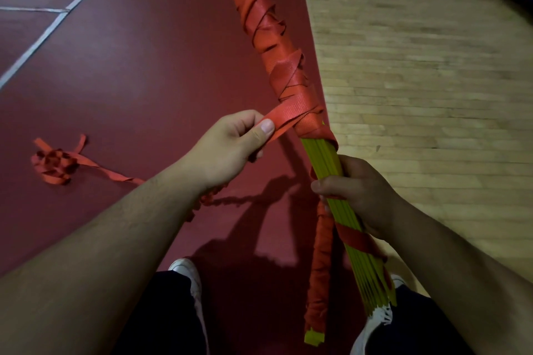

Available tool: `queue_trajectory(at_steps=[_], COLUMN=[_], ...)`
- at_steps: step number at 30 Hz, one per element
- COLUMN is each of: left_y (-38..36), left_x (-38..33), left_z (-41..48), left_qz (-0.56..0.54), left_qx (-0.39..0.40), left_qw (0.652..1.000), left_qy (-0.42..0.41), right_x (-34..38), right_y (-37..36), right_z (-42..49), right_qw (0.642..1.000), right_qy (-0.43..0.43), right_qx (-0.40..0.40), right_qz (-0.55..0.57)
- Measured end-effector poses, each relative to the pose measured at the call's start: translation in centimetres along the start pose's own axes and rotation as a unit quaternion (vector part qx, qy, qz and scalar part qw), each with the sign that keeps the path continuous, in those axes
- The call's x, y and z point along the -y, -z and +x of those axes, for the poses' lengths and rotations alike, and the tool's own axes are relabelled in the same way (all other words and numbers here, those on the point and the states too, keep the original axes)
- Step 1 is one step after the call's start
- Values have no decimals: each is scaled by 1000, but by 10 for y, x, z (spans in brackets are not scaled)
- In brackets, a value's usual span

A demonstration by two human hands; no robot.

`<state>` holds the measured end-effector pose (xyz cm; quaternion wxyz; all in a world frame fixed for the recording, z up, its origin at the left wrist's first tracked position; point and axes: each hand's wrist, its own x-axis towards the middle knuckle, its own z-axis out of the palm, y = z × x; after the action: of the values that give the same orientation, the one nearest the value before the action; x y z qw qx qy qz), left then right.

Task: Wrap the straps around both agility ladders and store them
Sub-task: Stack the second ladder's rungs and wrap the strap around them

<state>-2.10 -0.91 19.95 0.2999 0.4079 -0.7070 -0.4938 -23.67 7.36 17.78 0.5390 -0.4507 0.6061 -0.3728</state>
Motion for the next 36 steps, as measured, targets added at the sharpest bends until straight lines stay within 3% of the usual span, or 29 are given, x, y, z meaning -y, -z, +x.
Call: queue_trajectory(at_steps=[9, 14, 20, 25, 28, 32, 36], left_y=[0, -3, -5, -3, -7, -17, -22], left_x=[4, 4, -1, 3, 5, 0, -4], left_z=[-2, -3, 0, -2, -1, -2, -1], left_qz=[41, -30, -76, -131, -159, -186, -150], left_qx=[-7, 2, 25, 81, 43, -33, -84], left_qw=[999, 999, 996, 988, 986, 982, 985], left_qy=[-11, 16, 25, 16, 18, -2, 9], right_x=[-5, -5, 4, 6, 9, 13, 14], right_y=[-2, -6, -7, -9, -8, -7, -10], right_z=[1, -2, -5, -11, -13, -12, -9], right_qw=[1000, 1000, 996, 980, 976, 983, 992], right_qy=[-19, -15, 21, 4, -10, -27, -26], right_qx=[1, 13, 75, 174, 203, 166, 98], right_qz=[-5, 5, 31, 94, 80, 78, -72])
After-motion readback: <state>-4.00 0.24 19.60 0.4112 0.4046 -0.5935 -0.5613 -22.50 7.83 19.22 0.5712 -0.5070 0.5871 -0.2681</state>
